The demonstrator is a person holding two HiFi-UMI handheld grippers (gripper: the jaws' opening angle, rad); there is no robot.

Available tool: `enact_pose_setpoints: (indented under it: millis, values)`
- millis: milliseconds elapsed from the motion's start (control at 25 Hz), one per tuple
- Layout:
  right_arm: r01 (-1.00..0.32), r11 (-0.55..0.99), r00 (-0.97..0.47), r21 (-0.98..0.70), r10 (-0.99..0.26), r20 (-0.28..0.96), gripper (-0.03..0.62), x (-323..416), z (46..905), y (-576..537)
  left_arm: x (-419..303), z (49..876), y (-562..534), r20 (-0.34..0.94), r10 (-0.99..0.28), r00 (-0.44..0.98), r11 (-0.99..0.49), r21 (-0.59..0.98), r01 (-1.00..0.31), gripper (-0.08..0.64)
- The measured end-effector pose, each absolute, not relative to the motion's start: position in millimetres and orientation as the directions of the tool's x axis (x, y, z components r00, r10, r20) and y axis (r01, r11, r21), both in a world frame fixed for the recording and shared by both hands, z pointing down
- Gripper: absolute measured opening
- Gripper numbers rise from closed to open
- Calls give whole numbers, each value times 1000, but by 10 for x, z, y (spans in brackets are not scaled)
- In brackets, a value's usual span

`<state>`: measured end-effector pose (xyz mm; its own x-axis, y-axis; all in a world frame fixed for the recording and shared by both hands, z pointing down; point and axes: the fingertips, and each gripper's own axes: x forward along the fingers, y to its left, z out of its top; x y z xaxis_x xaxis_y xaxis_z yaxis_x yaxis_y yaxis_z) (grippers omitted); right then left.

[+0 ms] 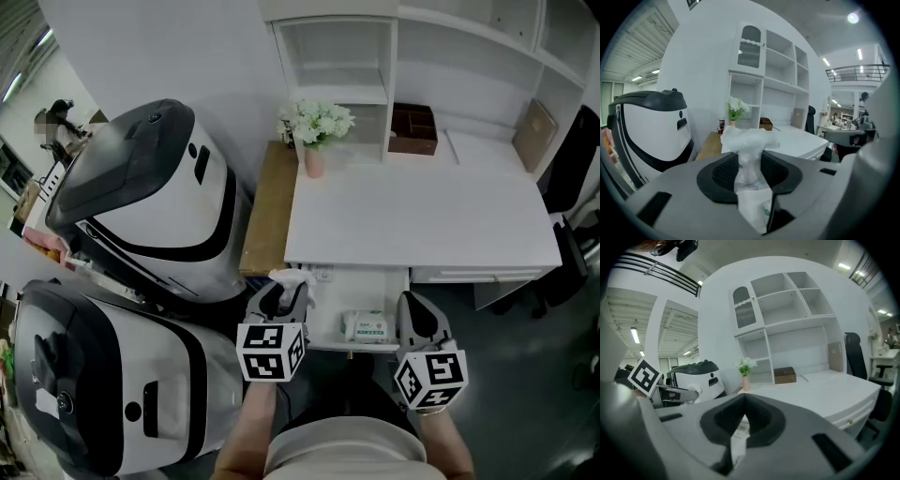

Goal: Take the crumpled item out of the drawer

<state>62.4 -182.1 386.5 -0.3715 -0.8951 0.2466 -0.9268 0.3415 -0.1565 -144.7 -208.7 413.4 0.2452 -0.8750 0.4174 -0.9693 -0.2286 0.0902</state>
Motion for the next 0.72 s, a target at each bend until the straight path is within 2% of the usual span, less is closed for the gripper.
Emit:
enact_pose_setpoints:
  millis: [720]
  values:
    - [-919,363,-392,-154,-888,241,2,550,3826,-1855,-1515,4056,-2109,403,-885,233,-210,102,-972,140]
